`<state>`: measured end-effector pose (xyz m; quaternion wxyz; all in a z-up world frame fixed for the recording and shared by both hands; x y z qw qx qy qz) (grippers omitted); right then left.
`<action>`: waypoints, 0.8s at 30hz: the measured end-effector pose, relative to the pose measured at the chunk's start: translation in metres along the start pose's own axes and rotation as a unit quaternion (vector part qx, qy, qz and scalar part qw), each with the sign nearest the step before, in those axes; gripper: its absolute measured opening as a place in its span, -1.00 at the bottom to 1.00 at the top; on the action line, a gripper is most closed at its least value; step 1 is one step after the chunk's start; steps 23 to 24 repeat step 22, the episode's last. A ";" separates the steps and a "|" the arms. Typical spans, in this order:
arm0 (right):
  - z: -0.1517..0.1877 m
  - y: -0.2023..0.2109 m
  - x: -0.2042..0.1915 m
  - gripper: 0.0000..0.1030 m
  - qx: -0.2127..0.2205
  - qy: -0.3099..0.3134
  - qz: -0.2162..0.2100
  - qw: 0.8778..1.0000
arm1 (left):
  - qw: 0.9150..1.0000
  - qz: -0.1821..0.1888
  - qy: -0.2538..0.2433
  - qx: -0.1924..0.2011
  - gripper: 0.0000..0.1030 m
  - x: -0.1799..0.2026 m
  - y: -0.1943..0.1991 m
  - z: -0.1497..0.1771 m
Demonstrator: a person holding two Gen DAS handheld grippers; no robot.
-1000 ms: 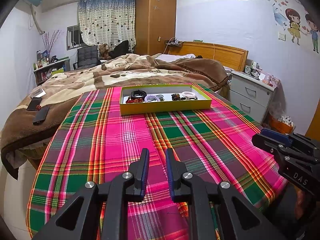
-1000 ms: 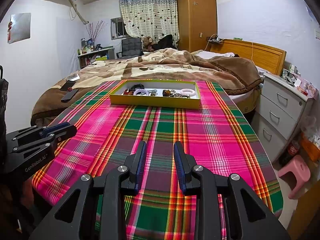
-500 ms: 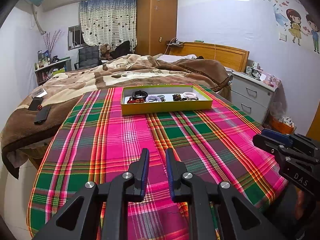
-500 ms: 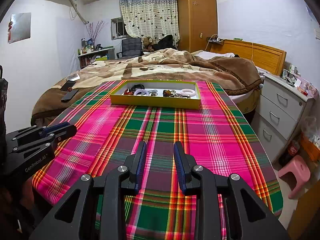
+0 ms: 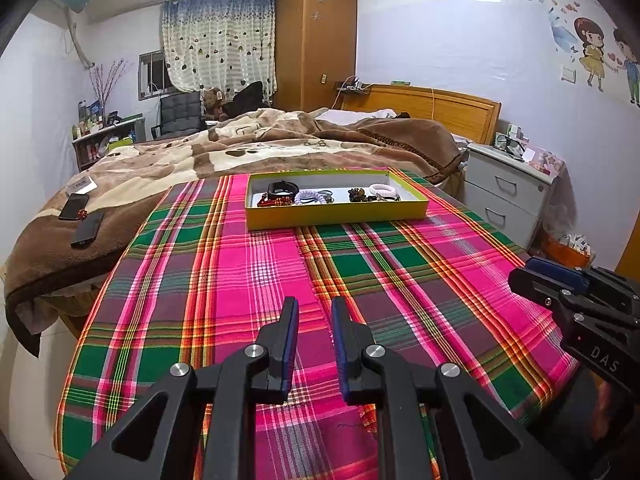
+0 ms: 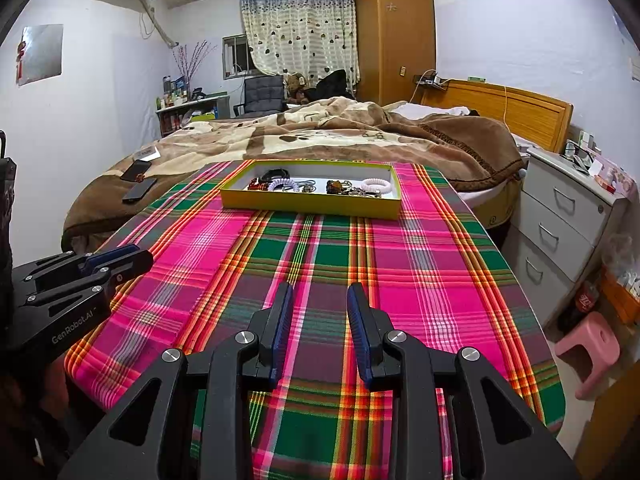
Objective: Organize jewelry
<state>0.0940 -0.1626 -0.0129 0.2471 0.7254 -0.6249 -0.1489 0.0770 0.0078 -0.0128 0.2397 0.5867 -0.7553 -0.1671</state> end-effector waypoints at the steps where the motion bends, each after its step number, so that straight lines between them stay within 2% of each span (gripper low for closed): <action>1: 0.000 0.000 0.000 -0.44 0.000 -0.001 -0.001 1.000 | 1.000 0.001 0.001 0.000 -0.69 0.000 0.000 0.000; 24: -0.001 0.000 -0.001 -0.44 0.000 0.000 0.001 1.000 | 1.000 -0.002 -0.006 0.005 -0.69 0.001 0.000 -0.001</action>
Point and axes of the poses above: each gripper's, at about its wrist camera, not at the fingertips, and y roughly against the way its jaws point, x to its right, z to its underside, the point moved 5 cm from there along -y, roughly the way its jaws point, and after that the axes turned 13 degrees about z, right-handed, at the moved point
